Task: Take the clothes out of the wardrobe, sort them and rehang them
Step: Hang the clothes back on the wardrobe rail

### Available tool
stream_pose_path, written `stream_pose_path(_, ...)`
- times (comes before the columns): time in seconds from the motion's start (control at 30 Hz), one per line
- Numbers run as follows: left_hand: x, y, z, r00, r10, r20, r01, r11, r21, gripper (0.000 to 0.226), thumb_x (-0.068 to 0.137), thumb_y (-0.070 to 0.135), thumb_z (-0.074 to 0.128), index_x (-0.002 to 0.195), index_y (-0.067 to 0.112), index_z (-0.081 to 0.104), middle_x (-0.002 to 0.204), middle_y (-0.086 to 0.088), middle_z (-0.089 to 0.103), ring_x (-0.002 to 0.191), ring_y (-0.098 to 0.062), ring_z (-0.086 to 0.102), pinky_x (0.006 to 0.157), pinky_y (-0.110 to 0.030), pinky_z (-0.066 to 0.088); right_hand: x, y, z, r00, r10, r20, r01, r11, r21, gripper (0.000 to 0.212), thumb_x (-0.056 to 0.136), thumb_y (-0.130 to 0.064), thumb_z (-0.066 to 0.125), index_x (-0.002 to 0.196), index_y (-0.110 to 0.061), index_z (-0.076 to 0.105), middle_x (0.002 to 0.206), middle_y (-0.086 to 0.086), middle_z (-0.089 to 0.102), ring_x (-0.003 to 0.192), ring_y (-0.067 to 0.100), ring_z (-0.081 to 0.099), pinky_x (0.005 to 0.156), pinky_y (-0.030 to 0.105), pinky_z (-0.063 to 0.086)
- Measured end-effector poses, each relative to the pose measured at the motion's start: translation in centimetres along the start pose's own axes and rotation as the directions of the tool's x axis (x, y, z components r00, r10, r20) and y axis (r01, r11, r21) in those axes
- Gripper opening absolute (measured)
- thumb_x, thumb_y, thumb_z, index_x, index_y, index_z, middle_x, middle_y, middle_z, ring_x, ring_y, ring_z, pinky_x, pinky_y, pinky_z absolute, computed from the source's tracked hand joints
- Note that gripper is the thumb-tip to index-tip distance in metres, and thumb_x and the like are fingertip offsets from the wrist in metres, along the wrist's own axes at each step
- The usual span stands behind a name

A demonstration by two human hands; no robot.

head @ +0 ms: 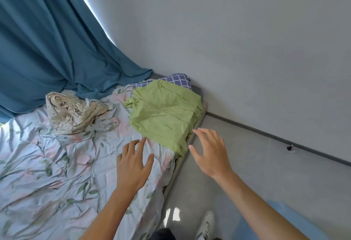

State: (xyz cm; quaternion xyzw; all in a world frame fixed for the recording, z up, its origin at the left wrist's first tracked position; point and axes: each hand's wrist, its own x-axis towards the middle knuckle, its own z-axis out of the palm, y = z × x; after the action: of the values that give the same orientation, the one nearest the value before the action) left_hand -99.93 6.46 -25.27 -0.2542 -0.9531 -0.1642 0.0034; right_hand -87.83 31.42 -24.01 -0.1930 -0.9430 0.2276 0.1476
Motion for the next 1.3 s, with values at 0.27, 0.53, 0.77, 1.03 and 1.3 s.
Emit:
stream_pose_path(0.27, 9.0, -1.4, 1.4, 0.981, -0.192, -0.029, 0.192, 0.981, 0.011, 0.064, 0.099, 0.058, 0.039, 0.153, 0.026, 0.047, 0.140, 0.005, 0.054, 0.130, -0.025, 0.048, 0.097, -0.047, 0.047, 16.4, 1.8, 3.1, 0.981, -0.162, 0.110, 0.158, 0.987, 0.042, 0.055, 0.093, -0.050, 0.056, 0.140, -0.021, 0.058, 0.137, -0.003, 0.059, 0.128, 0.022, 0.051, 0.105, 0.046, 0.045)
stream_pose_path(0.53, 22.2, -4.3, 4.1, 0.951, -0.308, -0.019, 0.308, 0.951, -0.008, 0.069, 0.098, 0.062, 0.034, 0.154, 0.024, 0.048, 0.140, 0.001, 0.055, 0.130, -0.028, 0.049, 0.095, -0.050, 0.048, 32.1, 2.1, 7.9, 0.936, -0.252, 0.247, 0.263, 0.965, -0.012, 0.060, 0.092, -0.056, 0.047, 0.141, -0.023, 0.057, 0.141, -0.004, 0.057, 0.132, 0.021, 0.048, 0.108, 0.046, 0.044)
stream_pose_path(0.77, 33.4, -6.1, 7.0, 0.907, -0.420, 0.023, 0.420, 0.907, -0.017, 0.067, 0.098, 0.060, 0.035, 0.154, 0.026, 0.046, 0.133, 0.003, 0.055, 0.124, -0.027, 0.050, 0.094, -0.047, 0.044, 45.5, 2.8, 13.9, 0.855, -0.354, 0.380, 0.385, 0.923, -0.007, 0.057, 0.095, -0.053, 0.053, 0.143, -0.023, 0.054, 0.143, -0.003, 0.055, 0.133, 0.021, 0.046, 0.108, 0.045, 0.044)
stream_pose_path(1.03, 45.4, -13.1, 20.4, 0.793, -0.604, 0.080, 0.605, 0.796, 0.022, 0.068, 0.101, 0.063, 0.022, 0.152, 0.027, 0.048, 0.124, 0.003, 0.060, 0.116, -0.026, 0.057, 0.095, -0.046, 0.045, 62.6, 9.4, 31.7, 0.649, -0.426, 0.630, 0.533, 0.846, 0.023, 0.056, 0.101, -0.052, 0.049, 0.154, -0.036, 0.043, 0.158, -0.005, 0.044, 0.146, 0.021, 0.035, 0.120, 0.045, 0.034)
stream_pose_path(1.3, 55.8, -22.7, 37.3, 0.602, -0.777, 0.182, 0.795, 0.606, -0.042, 0.059, 0.108, 0.056, 0.032, 0.157, 0.023, 0.037, 0.144, -0.010, 0.056, 0.134, -0.034, 0.051, 0.100, -0.052, 0.048, 75.1, 13.4, 52.1, 0.485, -0.463, 0.742, 0.682, 0.731, 0.011, 0.068, 0.102, -0.059, 0.047, 0.162, -0.037, 0.025, 0.169, 0.003, 0.028, 0.157, 0.032, 0.020, 0.124, 0.053, 0.027)
